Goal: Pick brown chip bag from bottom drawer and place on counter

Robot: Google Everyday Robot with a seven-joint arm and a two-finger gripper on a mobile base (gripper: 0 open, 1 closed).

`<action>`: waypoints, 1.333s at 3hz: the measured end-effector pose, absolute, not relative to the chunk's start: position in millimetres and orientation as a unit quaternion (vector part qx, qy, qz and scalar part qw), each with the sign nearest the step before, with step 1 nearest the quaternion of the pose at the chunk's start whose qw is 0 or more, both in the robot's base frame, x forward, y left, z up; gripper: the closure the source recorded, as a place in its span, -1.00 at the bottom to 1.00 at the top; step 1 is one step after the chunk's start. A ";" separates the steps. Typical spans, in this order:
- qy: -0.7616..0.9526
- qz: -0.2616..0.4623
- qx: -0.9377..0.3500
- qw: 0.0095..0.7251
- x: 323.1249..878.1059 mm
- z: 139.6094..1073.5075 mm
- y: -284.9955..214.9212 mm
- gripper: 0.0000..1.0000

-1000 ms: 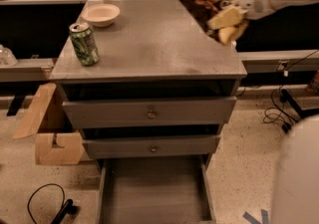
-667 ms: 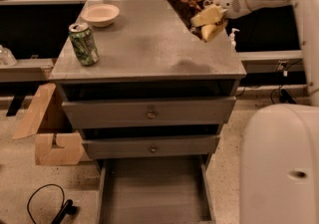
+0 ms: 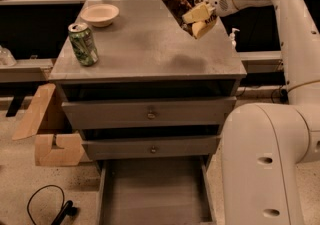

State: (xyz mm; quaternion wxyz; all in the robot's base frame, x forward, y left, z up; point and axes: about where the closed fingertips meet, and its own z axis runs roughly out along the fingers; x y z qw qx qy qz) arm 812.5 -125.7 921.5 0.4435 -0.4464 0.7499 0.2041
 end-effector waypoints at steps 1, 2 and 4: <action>0.750 0.206 -0.447 0.442 813.6 919.0 -122.8 0.02; 0.750 0.209 -0.449 0.439 815.3 914.6 -117.9 -0.60; 0.750 0.211 -0.450 0.437 816.4 911.5 -114.7 -1.00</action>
Offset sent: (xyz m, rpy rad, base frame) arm 0.0010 0.0026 -0.0022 0.0005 0.0028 0.0029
